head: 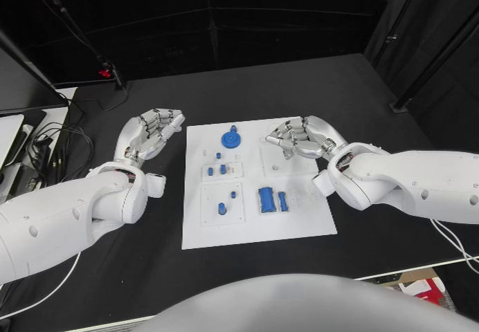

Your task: Assemble the parts on the task board

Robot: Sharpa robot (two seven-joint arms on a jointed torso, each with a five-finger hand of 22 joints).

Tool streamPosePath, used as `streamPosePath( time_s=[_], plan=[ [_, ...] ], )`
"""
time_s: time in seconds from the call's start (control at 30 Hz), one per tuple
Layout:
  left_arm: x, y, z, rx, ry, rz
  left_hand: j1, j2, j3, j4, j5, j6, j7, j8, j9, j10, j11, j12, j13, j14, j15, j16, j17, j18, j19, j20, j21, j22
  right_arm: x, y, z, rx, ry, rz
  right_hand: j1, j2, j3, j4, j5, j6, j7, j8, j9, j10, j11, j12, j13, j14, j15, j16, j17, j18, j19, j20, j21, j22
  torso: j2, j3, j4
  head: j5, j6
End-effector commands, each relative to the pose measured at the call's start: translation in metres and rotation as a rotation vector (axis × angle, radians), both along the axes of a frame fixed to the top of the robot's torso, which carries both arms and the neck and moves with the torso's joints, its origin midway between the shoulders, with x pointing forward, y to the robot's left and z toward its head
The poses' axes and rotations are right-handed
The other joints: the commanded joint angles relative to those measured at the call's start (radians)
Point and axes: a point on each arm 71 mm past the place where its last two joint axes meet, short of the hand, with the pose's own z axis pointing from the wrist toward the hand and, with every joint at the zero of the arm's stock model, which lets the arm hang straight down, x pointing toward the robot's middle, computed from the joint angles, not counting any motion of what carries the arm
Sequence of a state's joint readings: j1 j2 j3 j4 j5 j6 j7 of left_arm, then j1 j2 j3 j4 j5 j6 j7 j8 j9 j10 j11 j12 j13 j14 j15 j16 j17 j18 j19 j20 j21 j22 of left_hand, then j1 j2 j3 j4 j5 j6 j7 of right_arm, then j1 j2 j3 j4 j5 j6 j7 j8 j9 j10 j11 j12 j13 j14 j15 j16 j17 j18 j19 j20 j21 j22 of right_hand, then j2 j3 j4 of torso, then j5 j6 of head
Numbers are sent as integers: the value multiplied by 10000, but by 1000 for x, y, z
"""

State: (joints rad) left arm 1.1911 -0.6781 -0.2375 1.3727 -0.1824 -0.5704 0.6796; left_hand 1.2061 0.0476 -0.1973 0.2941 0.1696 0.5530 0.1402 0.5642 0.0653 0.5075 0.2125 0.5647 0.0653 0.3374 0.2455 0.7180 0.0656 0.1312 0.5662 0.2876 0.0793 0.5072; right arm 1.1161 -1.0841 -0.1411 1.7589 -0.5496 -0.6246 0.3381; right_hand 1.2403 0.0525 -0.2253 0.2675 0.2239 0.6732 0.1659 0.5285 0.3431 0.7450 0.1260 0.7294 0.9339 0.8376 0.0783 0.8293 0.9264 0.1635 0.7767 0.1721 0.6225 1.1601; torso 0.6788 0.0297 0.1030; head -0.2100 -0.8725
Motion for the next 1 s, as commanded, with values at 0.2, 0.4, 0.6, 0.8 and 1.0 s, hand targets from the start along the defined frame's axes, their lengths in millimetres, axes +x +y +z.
streamPosePath(
  time_s=[0.2,0.4,0.6,0.8,1.0],
  plan=[
    [-15,-3,10,-1234,-1844,-93,-1057,-1272,980,30,-308,-1159,350,-449,9,-987,-674,16,4,-952,-253,29,-2,-124,-865,-76,-184,-625,15,31,9,3306,-1327,1111,-2869,-2213,763,332,-97,-3002,-497,-1025,-683,-3178,907,-3497,-2997,-4009,1048,-3710,-2810,-745,-3365,677,-3567,-2275,6,35,1,470,497],
    [-19,-6,9,-1354,-2003,-135,-1195,-1535,1137,45,-323,-1390,619,-67,83,-1196,-449,279,35,-1292,-586,195,18,111,-1547,-197,-224,-1072,22,40,6,3539,-1479,1221,-3252,-2568,507,353,-51,-4219,-1048,-528,-468,-4644,465,-3933,-3533,-5790,608,-4352,-3453,-866,-5760,715,-5352,-5749,-23,5,23,575,947],
    [-14,-6,-12,-588,785,296,-4482,-476,1973,-874,-726,-2636,-323,-1747,-653,-2413,-951,-1537,-653,-1954,-1206,-2089,-656,-398,-2948,-1022,-793,-2427,26,41,-1,2938,-885,900,-6021,-1895,1090,-574,-776,-5153,-1659,-1678,-1254,-5590,-185,-4829,-5356,-6675,66,-5463,-5313,-1635,-6508,-97,-6225,-7906,-6,16,26,595,1076],
    [-16,-2,-8,-921,1131,834,-9742,-476,1973,-2941,-1696,-4663,-1402,-4476,-653,-4271,-2125,-4418,-653,-3374,-2455,-5662,-656,-1312,-4869,-2876,-793,-4282,32,46,-2,3195,-616,226,-10451,-525,2253,-2675,-2239,-6732,-1659,-4170,-3431,-7450,-1260,-6526,-8105,-8376,-783,-7416,-8043,-1635,-7767,-1721,-6225,-10462,-213,-32,-137,827,1331],
    [-20,6,2,-1660,1943,1994,-11260,-476,1973,-2941,-1696,-5530,-1402,-5642,-653,-5075,-2125,-5647,-653,-3374,-2455,-7180,-656,-1312,-5662,-2876,-793,-5072,44,58,-4,3821,186,-1330,-11688,-525,2253,-2675,-2239,-6732,-1659,-5285,-3431,-7450,-1260,-7294,-9339,-8376,-783,-8293,-9264,-1635,-7767,-1721,-6225,-11601,-716,-150,-533,1392,1949]
  ],
)
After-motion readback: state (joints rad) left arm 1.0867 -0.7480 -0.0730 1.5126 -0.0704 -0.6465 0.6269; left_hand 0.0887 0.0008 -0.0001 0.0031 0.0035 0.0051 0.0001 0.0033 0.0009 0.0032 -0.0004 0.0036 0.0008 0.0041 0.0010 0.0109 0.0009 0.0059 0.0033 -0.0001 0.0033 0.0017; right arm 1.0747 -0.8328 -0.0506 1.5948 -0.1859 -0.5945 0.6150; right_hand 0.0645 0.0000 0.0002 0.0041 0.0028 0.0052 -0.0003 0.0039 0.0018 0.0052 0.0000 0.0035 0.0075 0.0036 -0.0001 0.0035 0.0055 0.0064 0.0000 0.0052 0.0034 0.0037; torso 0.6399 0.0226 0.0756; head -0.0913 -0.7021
